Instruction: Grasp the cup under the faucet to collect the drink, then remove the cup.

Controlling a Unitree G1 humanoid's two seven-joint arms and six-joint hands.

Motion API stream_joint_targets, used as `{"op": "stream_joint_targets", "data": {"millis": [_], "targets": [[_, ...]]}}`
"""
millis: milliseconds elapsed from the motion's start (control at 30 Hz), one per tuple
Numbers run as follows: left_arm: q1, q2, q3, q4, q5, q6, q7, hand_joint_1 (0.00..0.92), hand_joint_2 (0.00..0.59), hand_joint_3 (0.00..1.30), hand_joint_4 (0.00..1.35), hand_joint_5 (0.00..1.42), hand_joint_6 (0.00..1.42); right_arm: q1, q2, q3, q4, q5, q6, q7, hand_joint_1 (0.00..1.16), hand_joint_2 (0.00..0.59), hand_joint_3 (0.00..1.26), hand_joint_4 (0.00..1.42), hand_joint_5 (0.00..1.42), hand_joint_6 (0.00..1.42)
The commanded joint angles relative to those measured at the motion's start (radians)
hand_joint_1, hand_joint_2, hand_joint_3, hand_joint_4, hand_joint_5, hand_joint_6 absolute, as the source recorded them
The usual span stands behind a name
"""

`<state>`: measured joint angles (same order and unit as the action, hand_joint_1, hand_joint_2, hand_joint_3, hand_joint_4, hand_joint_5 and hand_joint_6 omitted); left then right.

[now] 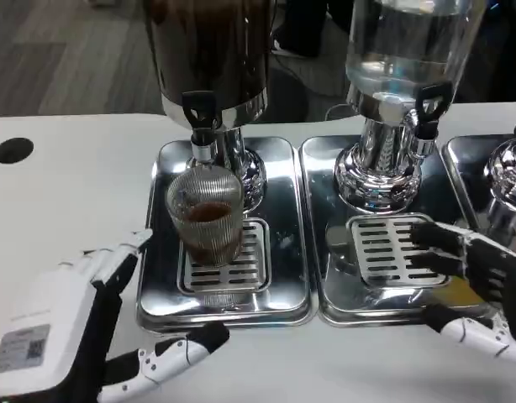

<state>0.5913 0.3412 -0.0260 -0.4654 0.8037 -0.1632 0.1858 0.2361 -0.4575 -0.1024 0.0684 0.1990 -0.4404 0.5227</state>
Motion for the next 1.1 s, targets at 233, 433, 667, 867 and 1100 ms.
{"op": "stream_joint_targets", "data": {"millis": [233,433,667,867,1100], "targets": [[0.08,-0.011,0.015,-0.014,0.024,-0.034,0.037,0.0,0.015,0.25,0.21,0.25,0.2,-0.128,0.022,0.07,-0.057,-0.07,0.123,-0.001,0.68,0.148,0.17,0.13,0.17,0.12],[0.129,-0.015,0.029,-0.016,0.022,-0.053,0.053,0.0,0.015,0.24,0.2,0.25,0.2,-0.212,0.053,0.112,-0.015,-0.104,0.17,-0.009,0.68,0.148,0.17,0.14,0.18,0.12],[0.174,-0.022,0.024,-0.018,0.033,-0.073,0.069,0.0,0.015,0.24,0.2,0.25,0.2,-0.295,0.088,0.152,0.034,-0.145,0.201,-0.02,0.68,0.148,0.17,0.13,0.18,0.14],[0.205,-0.032,0.009,-0.021,0.049,-0.087,0.079,0.0,0.015,0.24,0.21,0.25,0.2,-0.347,0.119,0.179,0.062,-0.177,0.217,-0.039,0.68,0.145,0.17,0.13,0.18,0.14],[0.253,-0.038,0.015,-0.033,0.056,-0.101,0.105,0.0,0.017,0.25,0.21,0.25,0.2,-0.377,0.163,0.209,0.095,-0.211,0.215,-0.079,0.7,0.144,0.15,0.11,0.17,0.14]]}}
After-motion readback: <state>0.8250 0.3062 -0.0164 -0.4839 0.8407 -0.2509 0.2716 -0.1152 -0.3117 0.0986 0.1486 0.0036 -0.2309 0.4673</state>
